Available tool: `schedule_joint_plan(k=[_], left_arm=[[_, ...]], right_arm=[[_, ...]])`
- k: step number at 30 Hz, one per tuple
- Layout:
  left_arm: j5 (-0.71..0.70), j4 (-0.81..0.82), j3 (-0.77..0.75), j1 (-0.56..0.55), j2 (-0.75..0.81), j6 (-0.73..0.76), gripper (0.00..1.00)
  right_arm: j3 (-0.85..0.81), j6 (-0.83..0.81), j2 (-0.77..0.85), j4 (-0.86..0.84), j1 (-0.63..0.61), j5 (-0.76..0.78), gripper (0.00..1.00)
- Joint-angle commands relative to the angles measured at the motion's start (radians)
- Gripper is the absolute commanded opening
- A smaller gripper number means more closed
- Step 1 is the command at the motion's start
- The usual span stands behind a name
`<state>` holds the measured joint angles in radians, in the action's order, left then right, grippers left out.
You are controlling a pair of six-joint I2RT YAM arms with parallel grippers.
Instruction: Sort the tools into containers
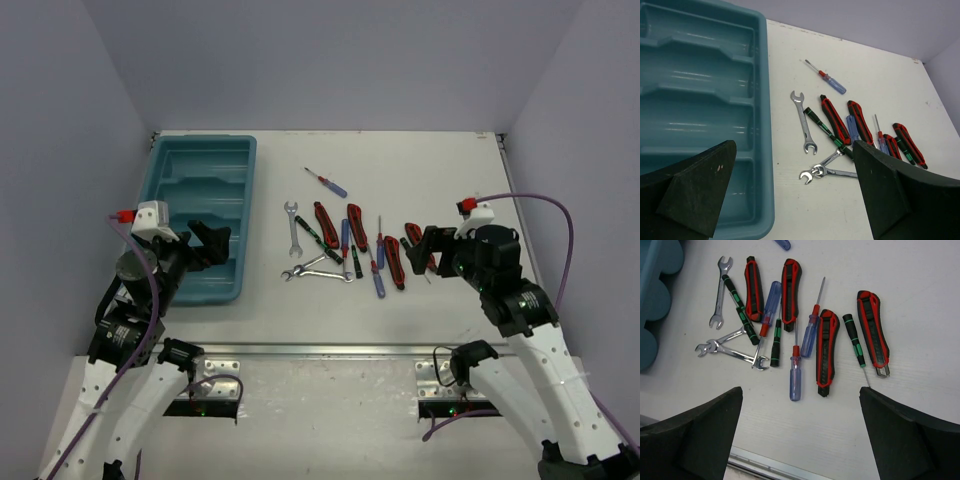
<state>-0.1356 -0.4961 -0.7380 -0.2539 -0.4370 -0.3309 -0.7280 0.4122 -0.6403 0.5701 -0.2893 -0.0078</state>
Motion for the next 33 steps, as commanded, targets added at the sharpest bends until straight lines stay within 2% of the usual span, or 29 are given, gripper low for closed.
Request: schedule_joint_plan(k=[1,9,12,16,18,23,25,30,33], left_arm=[[-0.003,0.045,-0.001,0.008,0.003,-0.003,1.0],[-0.002,0.044,-0.001,0.007,0.003,-0.003,1.0],[-0.002,0.045,0.0,0.008,0.001,-0.003,1.0],[0.001,0.047,-0.002,0.008,-0.016,-0.002,1.0],[0.0,0.044,-0.003,0.008,-0.021,-0.002,1.0],[-0.008,0.045,0.002,0.007,-0.022,-0.003,1.0],[-0.004,0.044,0.002,0.007,-0.027,-0.003,1.0],[0.007,0.045,0.002,0.008,-0.036,-0.001,1.0],[0.015,0.048,0.003,0.008,-0.035,0.0,1.0]], right_arm=[[-0.002,0.006,-0.026,-0.05,0.004,0.001,0.99],[0.001,0.01,-0.044,-0.07,0.004,-0.031,0.99],[0.007,0.002,-0.069,-0.118,0.004,-0.106,0.99],[-0.032,0.011,-0.246,-0.147,-0.003,-0.208,0.99],[-0.081,-0.001,-0.357,-0.153,-0.074,-0.185,0.94],[-0.206,-0.071,-0.684,-0.139,-0.268,-0.002,0.78],[-0.221,-0.044,-0.756,-0.13,-0.283,0.094,0.71],[-0.156,0.002,-0.838,-0.173,-0.299,0.156,0.52],[-0.112,0.013,-0.87,-0.202,-0.306,0.167,0.48]])
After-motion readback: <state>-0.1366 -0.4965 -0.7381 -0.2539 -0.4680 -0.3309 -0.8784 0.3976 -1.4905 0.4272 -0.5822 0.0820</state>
